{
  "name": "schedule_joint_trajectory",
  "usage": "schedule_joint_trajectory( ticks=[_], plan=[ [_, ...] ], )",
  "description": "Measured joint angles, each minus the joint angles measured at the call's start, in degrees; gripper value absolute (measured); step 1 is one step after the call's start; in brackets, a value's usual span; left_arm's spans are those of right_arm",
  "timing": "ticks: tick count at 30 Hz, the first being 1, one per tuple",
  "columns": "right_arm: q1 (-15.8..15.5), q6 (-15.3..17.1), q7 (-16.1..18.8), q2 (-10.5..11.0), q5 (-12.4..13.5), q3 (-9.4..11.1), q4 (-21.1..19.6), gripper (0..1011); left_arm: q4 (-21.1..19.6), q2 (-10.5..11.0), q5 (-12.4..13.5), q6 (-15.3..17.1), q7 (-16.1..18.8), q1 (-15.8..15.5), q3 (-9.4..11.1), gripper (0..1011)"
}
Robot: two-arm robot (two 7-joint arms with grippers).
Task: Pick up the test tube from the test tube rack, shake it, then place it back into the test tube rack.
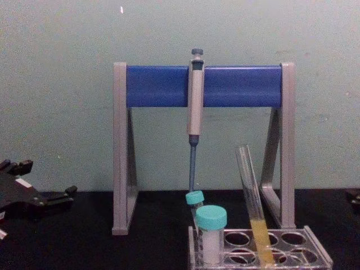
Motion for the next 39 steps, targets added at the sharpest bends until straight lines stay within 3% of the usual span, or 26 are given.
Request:
schedule_joint_trajectory(
  ticks=[39],
  plan=[
    [0.0,0.0,0.0,0.0,0.0,0.0,0.0,1000,0.0,0.0,0.0,0.0,0.0,0.0,0.0,1001]
  ],
)
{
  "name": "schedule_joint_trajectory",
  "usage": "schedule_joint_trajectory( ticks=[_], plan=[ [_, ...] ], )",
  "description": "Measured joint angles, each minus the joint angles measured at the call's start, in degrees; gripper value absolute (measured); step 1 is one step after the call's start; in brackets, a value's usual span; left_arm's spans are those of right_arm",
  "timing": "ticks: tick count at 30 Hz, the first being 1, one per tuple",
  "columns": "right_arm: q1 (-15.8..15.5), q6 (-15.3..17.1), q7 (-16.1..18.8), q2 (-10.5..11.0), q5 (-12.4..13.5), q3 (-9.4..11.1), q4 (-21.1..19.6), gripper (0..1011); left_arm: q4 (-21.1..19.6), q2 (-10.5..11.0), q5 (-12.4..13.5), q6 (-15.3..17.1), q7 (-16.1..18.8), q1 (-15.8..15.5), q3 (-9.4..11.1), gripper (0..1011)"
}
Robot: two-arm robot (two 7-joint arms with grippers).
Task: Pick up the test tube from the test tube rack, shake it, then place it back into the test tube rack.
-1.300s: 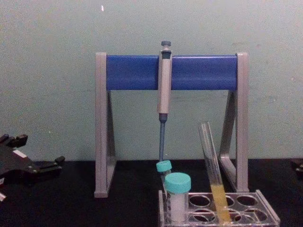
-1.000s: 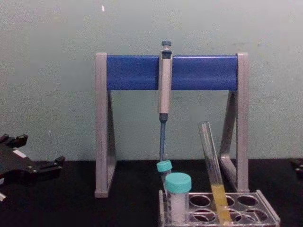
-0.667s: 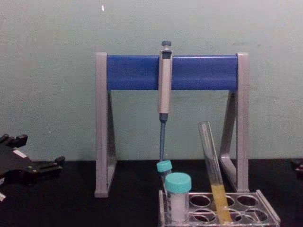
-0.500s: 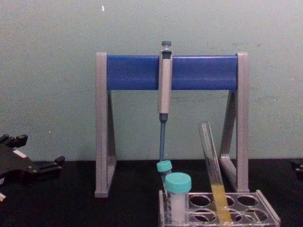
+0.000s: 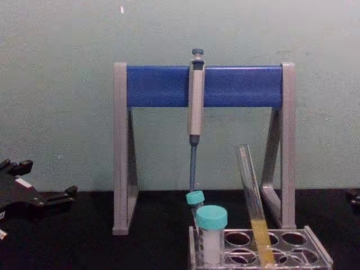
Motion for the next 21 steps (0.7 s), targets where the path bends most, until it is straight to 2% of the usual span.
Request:
schedule_joint_trajectory(
  ticks=[4,10,21],
  plan=[
    [-0.4,-0.2,0.1,-0.1,-0.4,0.4,-0.4,1000,0.0,0.0,0.0,0.0,0.0,0.0,0.0,1001],
    [-1.2,-1.8,2.0,-0.2,-0.3,1.3,-1.4,1000,0.0,0.0,0.0,0.0,0.0,0.0,0.0,1001],
    [-2.7,-6.8,9.0,0.6,0.9,2.0,-5.6,1000,0.0,0.0,0.0,0.0,0.0,0.0,0.0,1001]
  ],
)
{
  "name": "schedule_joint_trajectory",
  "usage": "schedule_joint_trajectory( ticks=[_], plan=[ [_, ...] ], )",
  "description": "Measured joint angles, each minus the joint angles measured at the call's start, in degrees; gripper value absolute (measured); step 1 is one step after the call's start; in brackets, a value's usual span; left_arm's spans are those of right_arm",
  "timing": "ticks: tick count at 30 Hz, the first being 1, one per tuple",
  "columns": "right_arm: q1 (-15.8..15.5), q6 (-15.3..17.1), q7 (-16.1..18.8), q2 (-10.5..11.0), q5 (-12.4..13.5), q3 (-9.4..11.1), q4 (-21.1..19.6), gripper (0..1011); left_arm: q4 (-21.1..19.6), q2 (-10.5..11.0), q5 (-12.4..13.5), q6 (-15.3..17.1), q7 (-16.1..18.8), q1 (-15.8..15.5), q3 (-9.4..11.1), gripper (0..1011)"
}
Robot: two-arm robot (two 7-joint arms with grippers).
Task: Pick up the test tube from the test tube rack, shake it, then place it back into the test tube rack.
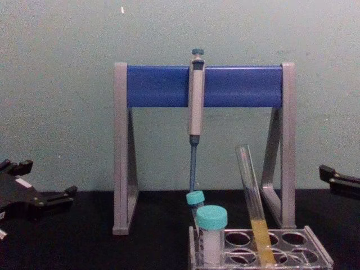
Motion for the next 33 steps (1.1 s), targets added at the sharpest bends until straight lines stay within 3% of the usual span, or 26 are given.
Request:
schedule_joint_trajectory(
  ticks=[12,22,33],
  plan=[
    [0.3,-1.4,8.5,-0.3,3.1,-0.4,-2.9,1000,0.0,0.0,0.0,0.0,0.0,0.0,0.0,1001],
    [3.2,2.8,14.5,-3.2,4.1,-2.7,-1.8,1000,0.0,0.0,0.0,0.0,0.0,0.0,0.0,1001],
    [6.3,7.7,19.5,-6.3,6.6,-3.2,1.4,1000,0.0,0.0,0.0,0.0,0.0,0.0,0.0,1001]
  ],
)
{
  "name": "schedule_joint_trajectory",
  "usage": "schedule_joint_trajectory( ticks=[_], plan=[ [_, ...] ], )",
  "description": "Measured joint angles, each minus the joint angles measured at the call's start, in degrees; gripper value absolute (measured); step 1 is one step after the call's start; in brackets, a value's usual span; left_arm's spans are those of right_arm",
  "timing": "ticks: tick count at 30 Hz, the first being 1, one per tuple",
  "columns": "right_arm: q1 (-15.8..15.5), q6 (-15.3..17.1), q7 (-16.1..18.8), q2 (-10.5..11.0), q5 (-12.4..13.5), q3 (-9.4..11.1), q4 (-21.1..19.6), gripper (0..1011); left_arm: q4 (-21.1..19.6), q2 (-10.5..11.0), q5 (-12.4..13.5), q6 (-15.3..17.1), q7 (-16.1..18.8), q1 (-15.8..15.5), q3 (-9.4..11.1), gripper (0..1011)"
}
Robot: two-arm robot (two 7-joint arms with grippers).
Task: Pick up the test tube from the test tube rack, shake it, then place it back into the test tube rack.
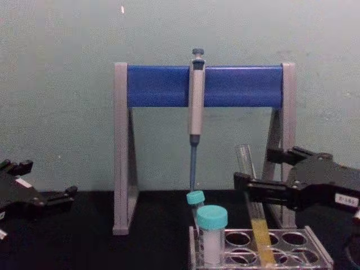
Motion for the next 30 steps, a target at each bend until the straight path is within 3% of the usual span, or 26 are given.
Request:
schedule_joint_trajectory(
  ticks=[17,30],
  plan=[
    [2.1,6.8,2.0,-3.1,0.9,0.8,2.6,1000,0.0,0.0,0.0,0.0,0.0,0.0,0.0,1001],
    [2.1,8.0,1.1,-3.4,-0.7,1.2,2.7,1000,0.0,0.0,0.0,0.0,0.0,0.0,0.0,1001]
  ],
)
